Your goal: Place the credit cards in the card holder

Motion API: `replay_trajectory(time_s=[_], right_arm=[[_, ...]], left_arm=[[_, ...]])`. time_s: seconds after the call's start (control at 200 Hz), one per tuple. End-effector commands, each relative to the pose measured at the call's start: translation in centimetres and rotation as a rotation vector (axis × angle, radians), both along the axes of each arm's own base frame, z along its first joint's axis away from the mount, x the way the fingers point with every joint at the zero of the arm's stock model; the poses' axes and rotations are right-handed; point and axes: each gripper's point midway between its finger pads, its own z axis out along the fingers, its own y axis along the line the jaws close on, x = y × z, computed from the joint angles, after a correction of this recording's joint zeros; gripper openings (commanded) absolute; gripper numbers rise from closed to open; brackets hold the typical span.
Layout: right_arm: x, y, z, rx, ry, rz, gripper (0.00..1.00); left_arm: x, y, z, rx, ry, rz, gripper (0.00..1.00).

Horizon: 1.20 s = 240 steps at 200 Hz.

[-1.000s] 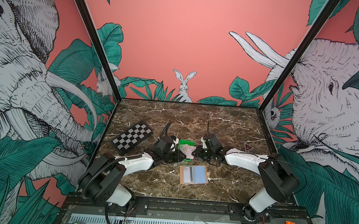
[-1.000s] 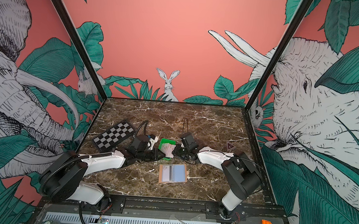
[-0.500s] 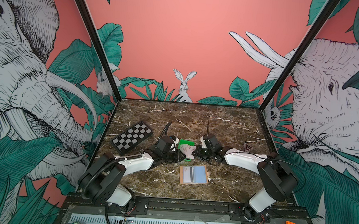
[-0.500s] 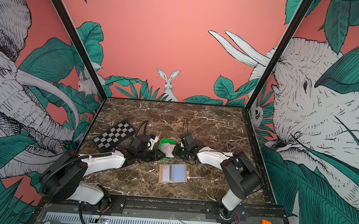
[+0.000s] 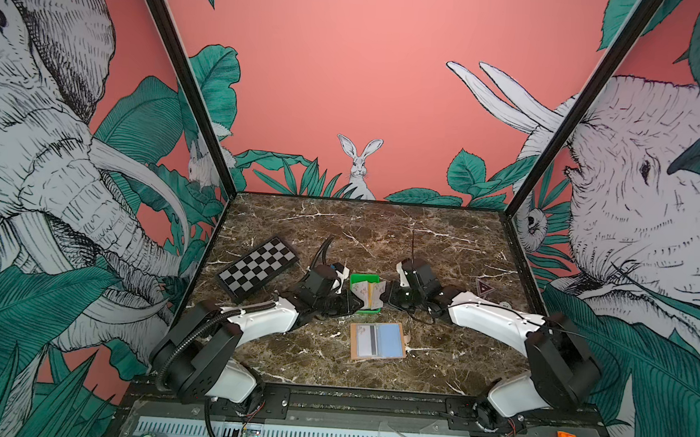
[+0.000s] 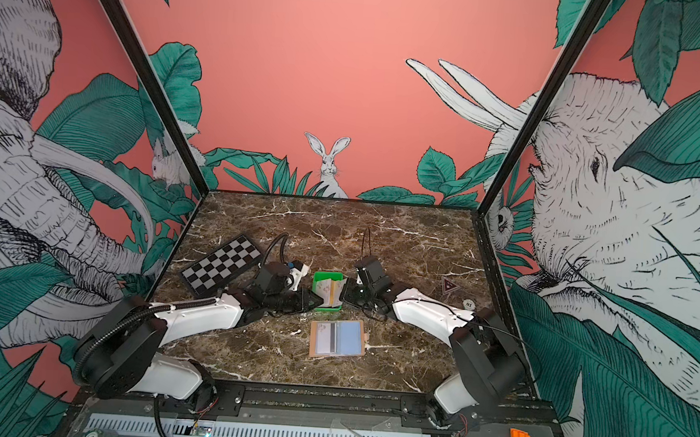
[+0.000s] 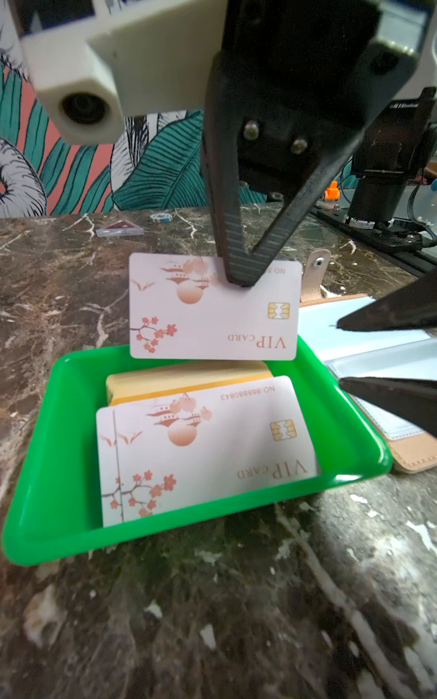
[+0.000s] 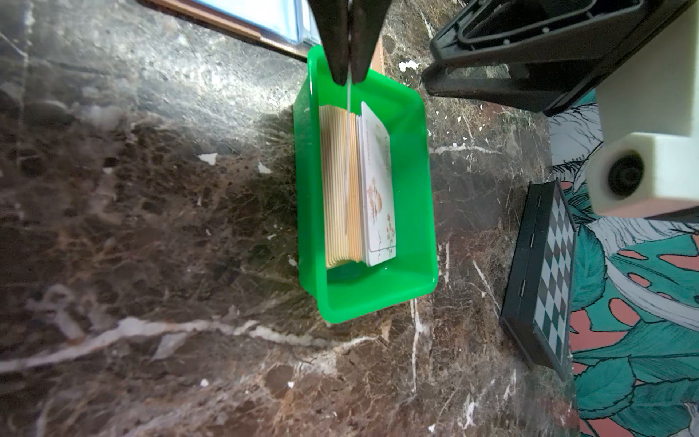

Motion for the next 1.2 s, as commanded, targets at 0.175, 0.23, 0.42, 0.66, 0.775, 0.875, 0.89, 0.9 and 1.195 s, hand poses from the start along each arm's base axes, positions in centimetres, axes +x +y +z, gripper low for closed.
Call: replay_trajectory(time_s=[0.175, 0.23, 0.42, 0.66, 0.775, 0.875, 0.89, 0.9, 1.195], right_arm=[[-1.9, -1.7, 3.3, 0.013, -0.131, 0.071, 0.01], [-2.4, -2.1, 3.9, 0.019, -0.157, 0.081, 0.01], [-4.6, -3.8, 5.7, 0.044, -0.230, 0.108, 0.01], [-6.8, -5.9, 6.7, 0.033, -0.302, 0.131, 0.00], [-7.5, -5.8, 7.7, 0.076, -0.332, 0.153, 0.00], [-8.0, -5.4, 8.5, 0.150, -0.368, 0.163, 0.00], [-8.0, -5.4, 8.6, 0.158, -0.371, 0.163, 0.00], [-8.0, -5.4, 8.6, 0.161, -0.374, 0.164, 0.00], [-9.7, -4.3, 10.6, 0.279, -0.396, 0.242, 0.00]], left_arm=[[-1.9, 0.1, 3.8, -0.145, -0.110, -0.053, 0.24], [-2.5, 0.1, 4.1, -0.161, -0.117, -0.065, 0.24], [-3.3, 0.3, 4.7, -0.204, -0.137, -0.072, 0.25], [-4.4, -1.4, 7.0, -0.325, -0.222, -0.161, 0.28], [-5.3, -2.4, 8.0, -0.390, -0.235, -0.249, 0.28], [-5.7, -2.7, 8.7, -0.443, -0.234, -0.280, 0.29], [-5.8, -2.7, 8.8, -0.451, -0.234, -0.282, 0.29], [-5.8, -2.7, 8.9, -0.456, -0.236, -0.282, 0.29], [-6.5, -3.4, 11.1, -0.559, -0.244, -0.345, 0.30]])
